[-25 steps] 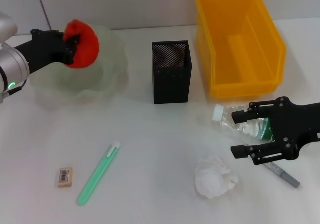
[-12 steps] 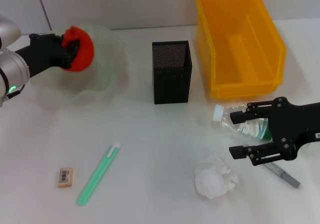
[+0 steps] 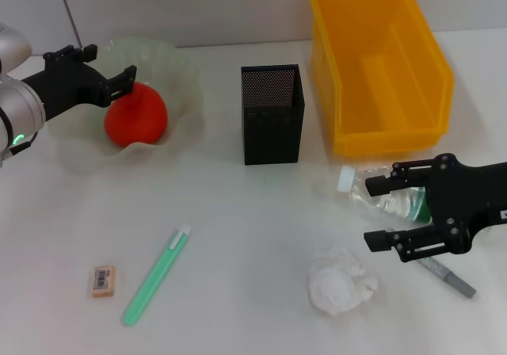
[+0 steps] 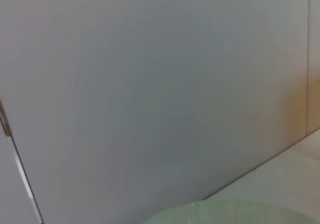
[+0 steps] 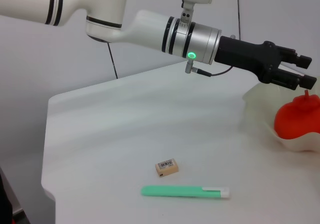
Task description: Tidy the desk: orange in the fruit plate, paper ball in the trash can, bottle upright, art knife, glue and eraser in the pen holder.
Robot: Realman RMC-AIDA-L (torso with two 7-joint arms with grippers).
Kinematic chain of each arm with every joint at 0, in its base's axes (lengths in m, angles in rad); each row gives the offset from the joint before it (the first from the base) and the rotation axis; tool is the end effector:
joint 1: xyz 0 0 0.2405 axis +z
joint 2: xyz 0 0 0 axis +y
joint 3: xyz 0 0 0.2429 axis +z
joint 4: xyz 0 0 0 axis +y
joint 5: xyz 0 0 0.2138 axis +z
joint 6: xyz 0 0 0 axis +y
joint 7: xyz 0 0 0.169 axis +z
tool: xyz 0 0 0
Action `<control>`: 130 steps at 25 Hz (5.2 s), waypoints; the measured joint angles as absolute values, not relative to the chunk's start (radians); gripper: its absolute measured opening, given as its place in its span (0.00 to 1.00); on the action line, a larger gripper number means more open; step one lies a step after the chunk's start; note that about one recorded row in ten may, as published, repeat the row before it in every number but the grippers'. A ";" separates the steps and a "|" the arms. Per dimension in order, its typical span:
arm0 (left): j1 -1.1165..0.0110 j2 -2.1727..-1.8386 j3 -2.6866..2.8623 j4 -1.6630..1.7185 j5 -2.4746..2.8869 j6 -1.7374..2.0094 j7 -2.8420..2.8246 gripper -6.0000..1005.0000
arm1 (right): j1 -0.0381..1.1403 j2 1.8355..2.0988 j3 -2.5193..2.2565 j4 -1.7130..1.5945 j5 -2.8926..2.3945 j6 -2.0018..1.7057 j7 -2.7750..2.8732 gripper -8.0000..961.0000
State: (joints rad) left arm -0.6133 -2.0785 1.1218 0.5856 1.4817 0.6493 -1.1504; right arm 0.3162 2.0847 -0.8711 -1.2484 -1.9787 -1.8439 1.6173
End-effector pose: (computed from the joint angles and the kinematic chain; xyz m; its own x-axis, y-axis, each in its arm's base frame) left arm -0.2464 0.4479 -0.0205 0.8883 0.2147 0.4060 0.4521 -0.5644 -0.6907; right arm 0.2213 0.2856 0.0433 0.9107 -0.2451 -0.3324 -0.2965 -0.9483 -0.1130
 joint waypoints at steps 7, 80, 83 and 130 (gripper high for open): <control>-0.604 -2.077 1.129 0.609 1.479 0.691 -1.177 0.76 | 0.313 2.085 -0.863 -1.247 -1.979 -1.844 1.616 0.81; -0.434 -2.062 0.985 0.926 1.767 1.826 -1.335 0.84 | 0.461 2.085 -1.208 -1.291 -2.341 -1.704 1.946 0.81; -0.440 -2.062 1.001 0.925 1.773 1.815 -1.334 0.84 | 0.463 2.086 -1.239 -1.275 -2.333 -1.680 1.951 0.81; -0.457 -2.065 1.010 0.900 1.792 1.768 -1.335 0.84 | 0.502 2.083 -1.310 -1.176 -2.303 -1.583 1.970 0.39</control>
